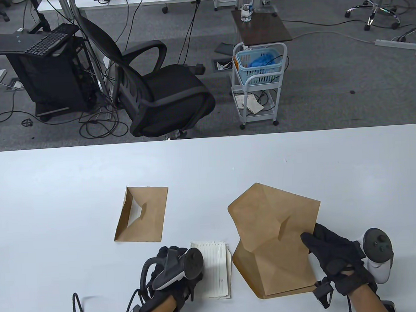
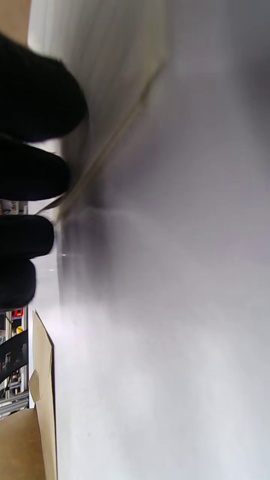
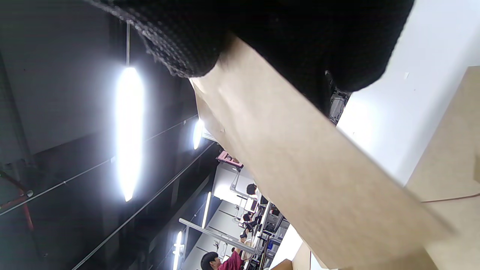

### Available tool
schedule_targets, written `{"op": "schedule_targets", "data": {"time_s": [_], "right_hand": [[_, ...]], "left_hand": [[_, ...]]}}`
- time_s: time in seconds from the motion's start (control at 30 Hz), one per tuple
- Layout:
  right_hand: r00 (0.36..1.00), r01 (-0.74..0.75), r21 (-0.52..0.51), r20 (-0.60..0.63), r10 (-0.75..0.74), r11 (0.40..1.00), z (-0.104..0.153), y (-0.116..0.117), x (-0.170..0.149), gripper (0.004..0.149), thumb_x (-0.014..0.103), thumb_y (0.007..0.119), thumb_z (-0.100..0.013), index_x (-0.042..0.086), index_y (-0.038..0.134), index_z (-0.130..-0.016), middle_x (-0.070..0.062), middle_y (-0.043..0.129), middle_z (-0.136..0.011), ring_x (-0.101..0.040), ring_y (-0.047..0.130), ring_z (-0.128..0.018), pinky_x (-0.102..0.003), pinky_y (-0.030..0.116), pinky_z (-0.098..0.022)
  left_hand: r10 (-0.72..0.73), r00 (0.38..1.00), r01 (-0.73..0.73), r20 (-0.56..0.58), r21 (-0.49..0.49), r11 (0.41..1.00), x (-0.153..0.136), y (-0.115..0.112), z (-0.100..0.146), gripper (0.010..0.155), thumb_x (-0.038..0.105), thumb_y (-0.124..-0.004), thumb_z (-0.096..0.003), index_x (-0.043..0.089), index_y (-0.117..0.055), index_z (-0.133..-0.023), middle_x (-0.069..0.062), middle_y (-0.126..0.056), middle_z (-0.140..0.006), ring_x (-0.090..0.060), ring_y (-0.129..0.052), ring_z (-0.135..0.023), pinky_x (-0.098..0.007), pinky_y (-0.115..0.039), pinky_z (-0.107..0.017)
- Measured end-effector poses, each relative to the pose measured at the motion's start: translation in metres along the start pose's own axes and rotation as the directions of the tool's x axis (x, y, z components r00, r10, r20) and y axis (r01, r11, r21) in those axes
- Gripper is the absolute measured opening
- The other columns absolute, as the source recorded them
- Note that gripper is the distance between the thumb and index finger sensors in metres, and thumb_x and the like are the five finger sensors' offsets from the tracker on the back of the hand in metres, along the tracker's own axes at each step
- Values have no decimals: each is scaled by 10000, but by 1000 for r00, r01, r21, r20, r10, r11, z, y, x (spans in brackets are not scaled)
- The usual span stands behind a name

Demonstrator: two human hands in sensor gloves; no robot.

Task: Pull paper from envelopes and stack

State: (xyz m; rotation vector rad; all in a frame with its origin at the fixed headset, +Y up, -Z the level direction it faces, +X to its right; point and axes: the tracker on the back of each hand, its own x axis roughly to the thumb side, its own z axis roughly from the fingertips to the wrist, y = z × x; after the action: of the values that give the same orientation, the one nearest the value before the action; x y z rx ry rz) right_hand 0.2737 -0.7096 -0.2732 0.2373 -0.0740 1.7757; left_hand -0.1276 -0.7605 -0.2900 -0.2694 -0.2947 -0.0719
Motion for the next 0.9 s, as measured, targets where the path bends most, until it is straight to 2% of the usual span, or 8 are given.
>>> {"op": "schedule_targets", "data": {"time_s": [0.07, 0.23, 0.5, 0.57, 0.67, 0.73, 0.9], "right_hand": [[1000, -3, 1, -3, 3, 1000, 0, 0, 0, 444, 305, 808, -518, 149, 799, -934, -103, 987, -763, -247, 1088, -492, -491, 811, -518], [1000, -5, 5, -8, 5, 1000, -1, 2, -1, 444, 305, 807, -519, 146, 799, -934, -106, 986, -763, -248, 1088, -492, -491, 811, -519], [1000, 2, 10, -8, -2, 1000, -1, 2, -1, 444, 307, 806, -520, 146, 799, -934, -108, 987, -762, -248, 1087, -495, -492, 810, -519], [1000, 8, 11, -9, -8, 1000, -1, 2, 0, 445, 307, 805, -521, 144, 797, -935, -109, 985, -765, -250, 1086, -495, -493, 809, -520], [1000, 18, 13, -14, -18, 1000, 0, 2, 0, 448, 307, 804, -520, 141, 796, -936, -112, 984, -764, -249, 1086, -496, -493, 809, -520], [1000, 24, 14, -17, -24, 1000, 0, 2, 0, 450, 306, 804, -520, 135, 795, -936, -114, 986, -761, -247, 1086, -492, -491, 810, -519], [998, 52, 30, -32, -51, 998, 0, 3, 1, 455, 304, 802, -522, 123, 787, -940, -118, 987, -754, -241, 1087, -483, -489, 812, -516]], "left_hand": [[1, 1000, -1, -4, 19, 1000, 1, 0, 0, 592, 491, -891, -464, 296, -719, -996, -144, -496, -1157, -462, -498, -1076, -671, -275, -776], [22, 999, -21, -35, 24, 999, 0, -1, -6, 552, 481, -878, -472, 302, -739, -976, -142, -557, -1137, -460, -554, -1056, -669, -309, -773], [26, 1000, -26, -18, 22, 999, -2, 1, -7, 522, 485, -844, -485, 315, -745, -969, -138, -576, -1133, -450, -590, -1046, -661, -336, -775], [33, 999, -32, -8, 31, 999, -3, 6, -5, 590, 496, -836, -486, 316, -701, -1031, -135, -575, -1138, -451, -581, -1055, -660, -340, -777], [49, 999, -51, 23, 102, 993, -8, 21, 2, 686, 526, -801, -493, 361, -546, -1109, -134, -478, -1175, -457, -525, -1081, -661, -315, -783], [55, 998, -59, 28, 193, 979, -13, 33, 10, 731, 556, -764, -498, 376, -453, -1134, -131, -408, -1195, -462, -460, -1107, -664, -288, -787], [18, 999, -30, 36, 361, 932, -28, 48, 28, 804, 616, -707, -501, 414, -268, -1143, -106, -180, -1219, -470, -219, -1148, -664, -154, -785]]}}
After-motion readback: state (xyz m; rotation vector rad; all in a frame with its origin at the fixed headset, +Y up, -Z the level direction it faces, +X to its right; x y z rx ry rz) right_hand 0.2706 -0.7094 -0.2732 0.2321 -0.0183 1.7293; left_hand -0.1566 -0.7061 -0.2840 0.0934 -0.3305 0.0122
